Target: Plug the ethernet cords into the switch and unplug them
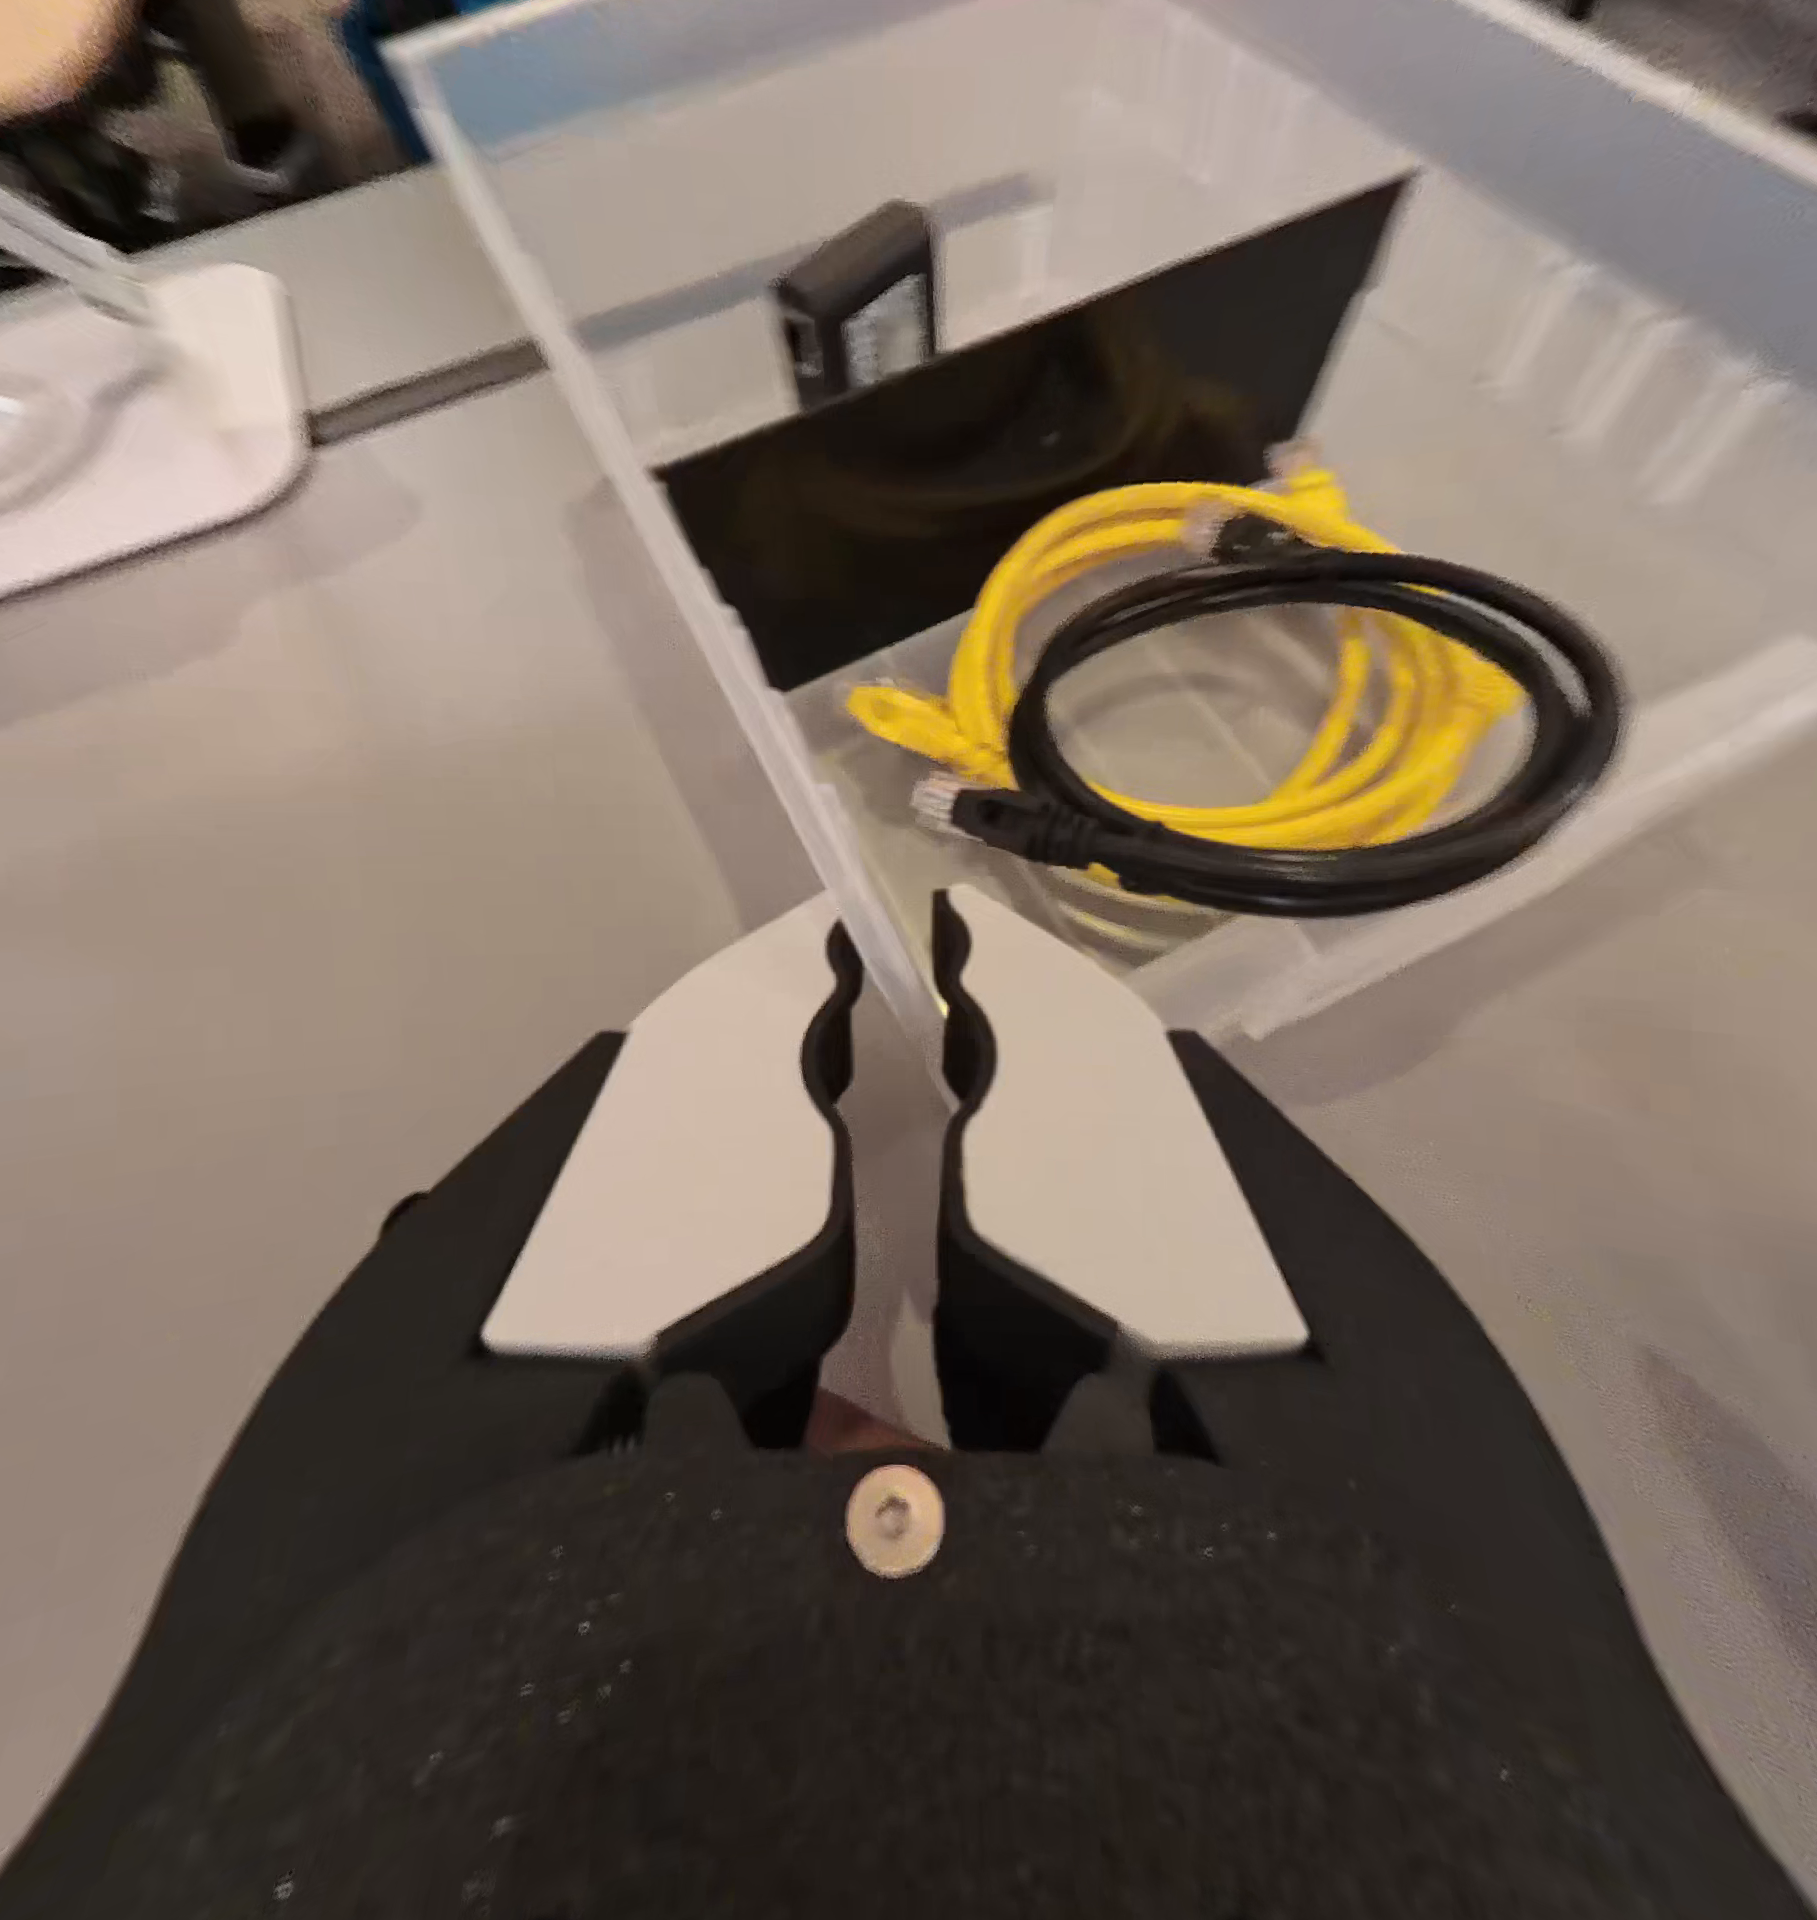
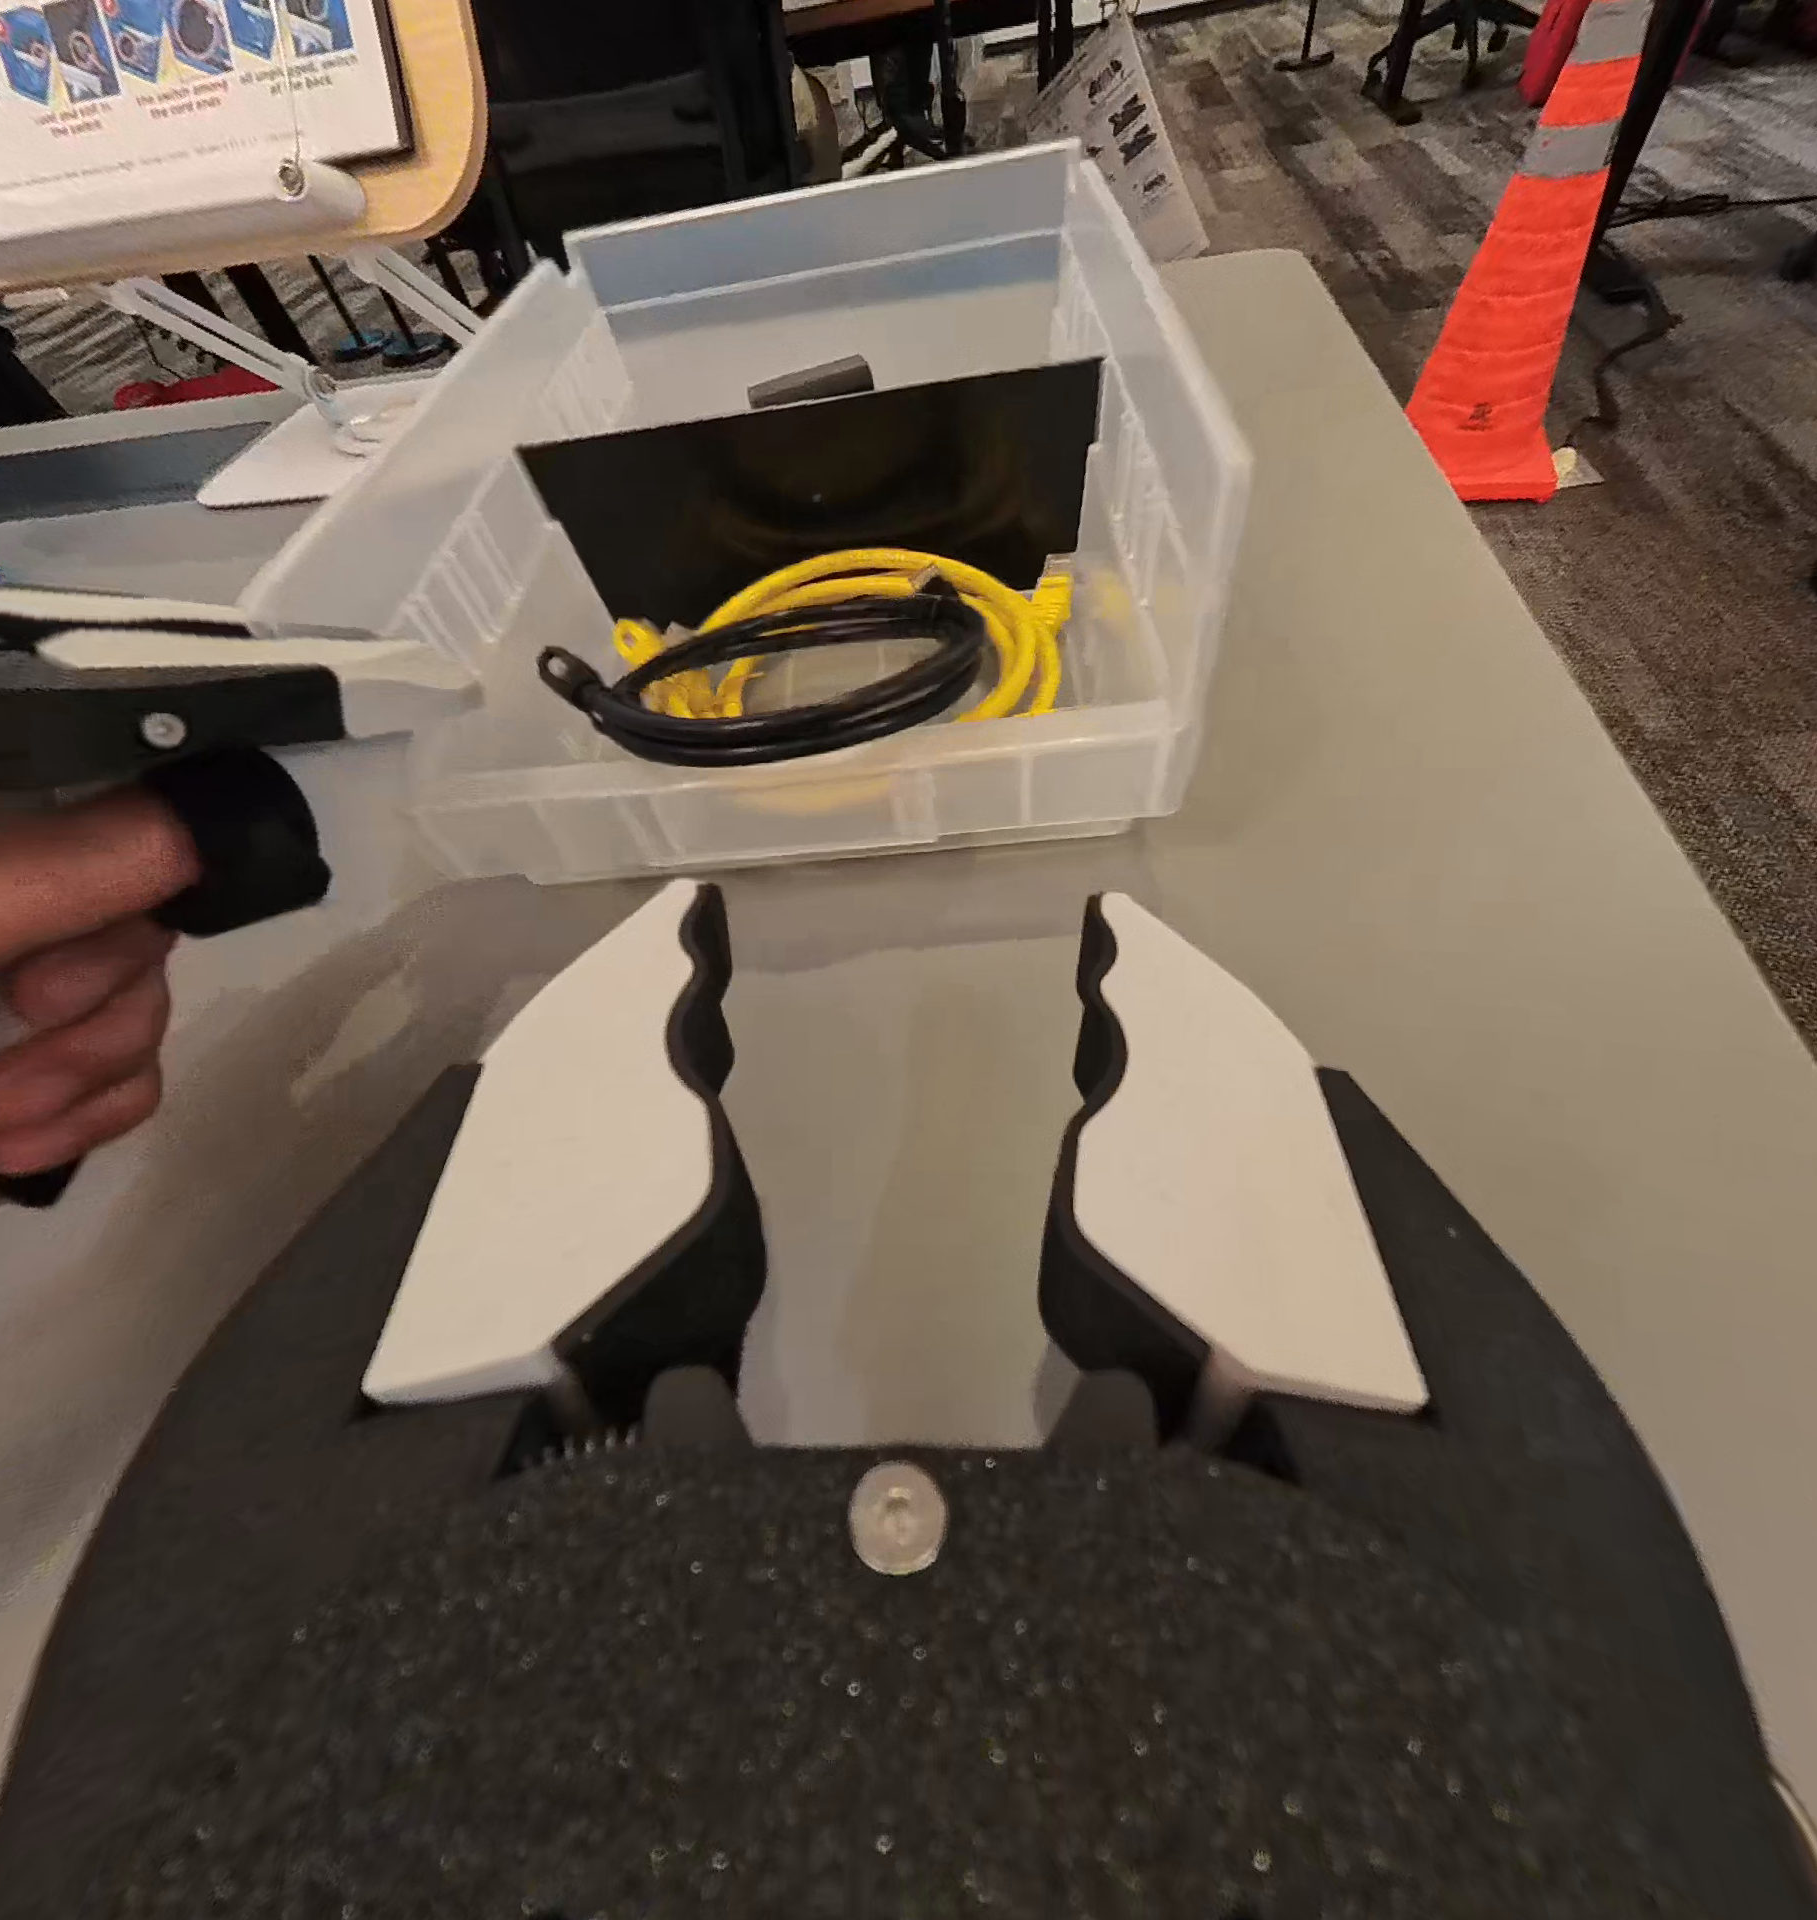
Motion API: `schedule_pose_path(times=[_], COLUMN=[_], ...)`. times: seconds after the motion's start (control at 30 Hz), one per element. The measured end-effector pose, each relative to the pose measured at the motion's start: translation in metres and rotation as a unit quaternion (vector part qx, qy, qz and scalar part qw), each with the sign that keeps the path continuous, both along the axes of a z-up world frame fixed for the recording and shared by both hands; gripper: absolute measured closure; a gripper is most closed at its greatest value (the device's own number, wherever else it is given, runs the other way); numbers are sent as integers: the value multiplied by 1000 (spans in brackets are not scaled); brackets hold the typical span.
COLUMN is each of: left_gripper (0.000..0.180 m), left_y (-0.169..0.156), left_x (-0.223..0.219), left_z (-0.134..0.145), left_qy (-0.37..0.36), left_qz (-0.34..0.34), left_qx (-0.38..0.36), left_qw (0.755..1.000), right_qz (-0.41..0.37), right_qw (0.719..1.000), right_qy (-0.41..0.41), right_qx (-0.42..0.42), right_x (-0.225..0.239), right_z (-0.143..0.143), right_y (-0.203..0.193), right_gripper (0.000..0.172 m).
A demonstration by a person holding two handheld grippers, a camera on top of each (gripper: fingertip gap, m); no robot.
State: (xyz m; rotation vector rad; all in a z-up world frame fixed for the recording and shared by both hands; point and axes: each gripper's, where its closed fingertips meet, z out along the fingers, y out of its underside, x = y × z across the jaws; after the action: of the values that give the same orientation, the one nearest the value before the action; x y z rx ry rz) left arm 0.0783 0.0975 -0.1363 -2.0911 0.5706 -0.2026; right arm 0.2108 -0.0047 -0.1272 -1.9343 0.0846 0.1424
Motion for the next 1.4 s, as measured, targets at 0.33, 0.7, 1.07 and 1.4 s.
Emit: schedule_pose_path(times=[0.33,0.7,1.07,1.4], left_gripper=[178,177,175,116], left_y=[-5,-31,-22,-50], left_x=[-50,-178,-347,-327], left_z=[1,32,32,41], left_qy=[-70,-67,-82,-185], left_qz=[25,94,161,55], left_qx=[-4,60,71,-49], left_qw=[997,992,981,980], right_qz=[-83,-30,103,277], right_qw=[993,997,993,952], right_qy=[-62,-39,-16,-130], right_qx=[-57,-66,-48,25], right_x=[-8,-113,-292,-280], right_z=[-9,15,-4,10], right_y=[30,40,78,69], right_gripper=[137,169,167,131])
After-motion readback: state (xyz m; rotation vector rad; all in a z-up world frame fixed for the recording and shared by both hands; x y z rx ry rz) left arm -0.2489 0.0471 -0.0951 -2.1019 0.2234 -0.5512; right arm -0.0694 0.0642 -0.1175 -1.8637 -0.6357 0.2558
